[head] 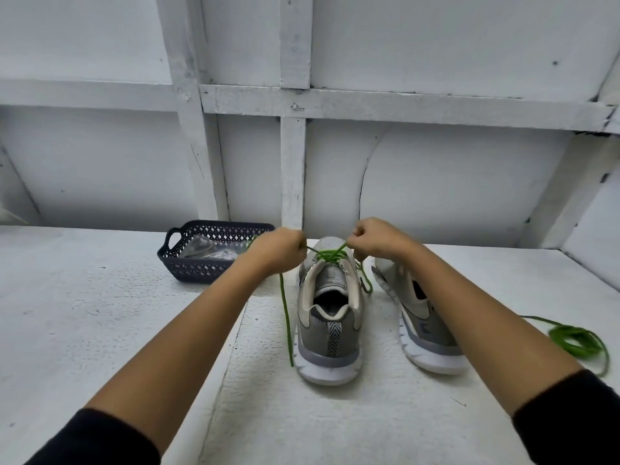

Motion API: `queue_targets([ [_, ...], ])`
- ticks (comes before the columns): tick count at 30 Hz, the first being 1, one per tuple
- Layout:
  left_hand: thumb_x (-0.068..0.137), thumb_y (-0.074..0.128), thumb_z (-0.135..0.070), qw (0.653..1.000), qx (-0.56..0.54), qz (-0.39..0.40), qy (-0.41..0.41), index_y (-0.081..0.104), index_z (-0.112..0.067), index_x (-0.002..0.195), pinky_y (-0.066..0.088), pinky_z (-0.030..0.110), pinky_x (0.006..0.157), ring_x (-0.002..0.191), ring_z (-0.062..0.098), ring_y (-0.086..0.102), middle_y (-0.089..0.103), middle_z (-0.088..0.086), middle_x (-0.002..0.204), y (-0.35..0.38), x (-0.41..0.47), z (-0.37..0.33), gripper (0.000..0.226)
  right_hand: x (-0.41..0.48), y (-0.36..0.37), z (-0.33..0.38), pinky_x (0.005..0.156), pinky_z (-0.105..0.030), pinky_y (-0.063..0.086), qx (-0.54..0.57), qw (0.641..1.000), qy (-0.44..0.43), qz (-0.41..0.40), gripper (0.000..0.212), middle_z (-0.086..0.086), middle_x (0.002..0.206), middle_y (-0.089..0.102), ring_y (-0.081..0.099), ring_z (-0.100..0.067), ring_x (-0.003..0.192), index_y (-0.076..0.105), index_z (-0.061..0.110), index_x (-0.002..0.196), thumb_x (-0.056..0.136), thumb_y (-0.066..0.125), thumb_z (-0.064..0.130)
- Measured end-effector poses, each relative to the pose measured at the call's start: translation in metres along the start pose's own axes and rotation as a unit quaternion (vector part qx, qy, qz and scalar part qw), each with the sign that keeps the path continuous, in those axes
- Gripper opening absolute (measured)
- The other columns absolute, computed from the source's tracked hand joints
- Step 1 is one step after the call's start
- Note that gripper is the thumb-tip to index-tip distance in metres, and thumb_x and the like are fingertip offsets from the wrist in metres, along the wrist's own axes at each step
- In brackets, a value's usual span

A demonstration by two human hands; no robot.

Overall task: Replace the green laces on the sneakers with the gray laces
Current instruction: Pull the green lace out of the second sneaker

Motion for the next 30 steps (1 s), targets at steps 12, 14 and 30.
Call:
queue_targets([
  [12, 0.089, 0.059, -0.033, 0.974, -0.213, -0.074, 0.030, 0.059, -0.026, 0.110, 0.045, 0.027, 0.075, 0.079, 0.005, 0.050, 0.051, -0.008, 0.100, -0.005, -0.059, -0.019, 0.022, -0.050, 0.008, 0.021, 0.047, -0.020, 0.051, 0.021, 0.996, -0.065, 0.063, 0.006, 0.000, 0.077, 0.063, 0.065, -0.013, 0.059, 0.061, 0.016, 0.093, 0.092, 0.057, 0.013],
  [14, 0.088, 0.060, -0.032, 0.968, -0.239, -0.079, 0.014, 0.054, -0.026, 0.116, 0.046, 0.028, 0.079, 0.079, 0.003, 0.048, 0.049, -0.008, 0.101, 0.005, -0.063, -0.016, 0.029, -0.049, 0.011, 0.020, 0.047, -0.020, 0.051, 0.031, 0.994, -0.064, 0.081, 0.008, 0.001, 0.073, 0.062, 0.064, -0.013, 0.062, 0.063, 0.015, 0.084, 0.091, 0.060, 0.016],
  [30, 0.092, 0.057, -0.029, 0.913, -0.398, -0.077, -0.055, 0.054, -0.022, 0.126, 0.038, 0.021, 0.086, 0.107, 0.007, 0.052, 0.059, -0.002, 0.121, 0.035, -0.064, -0.008, 0.036, 0.020, 0.032, 0.001, 0.072, -0.040, 0.058, -0.050, 0.996, 0.063, 0.035, 0.014, -0.018, 0.073, 0.061, 0.066, -0.030, 0.071, 0.067, -0.009, 0.079, 0.082, 0.056, -0.001],
])
Point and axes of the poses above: each hand's wrist, its own x-axis towards the middle knuckle, its own y-axis out of the palm, z = x × y, the point moved 10 cm from there along x, towards the middle knuckle
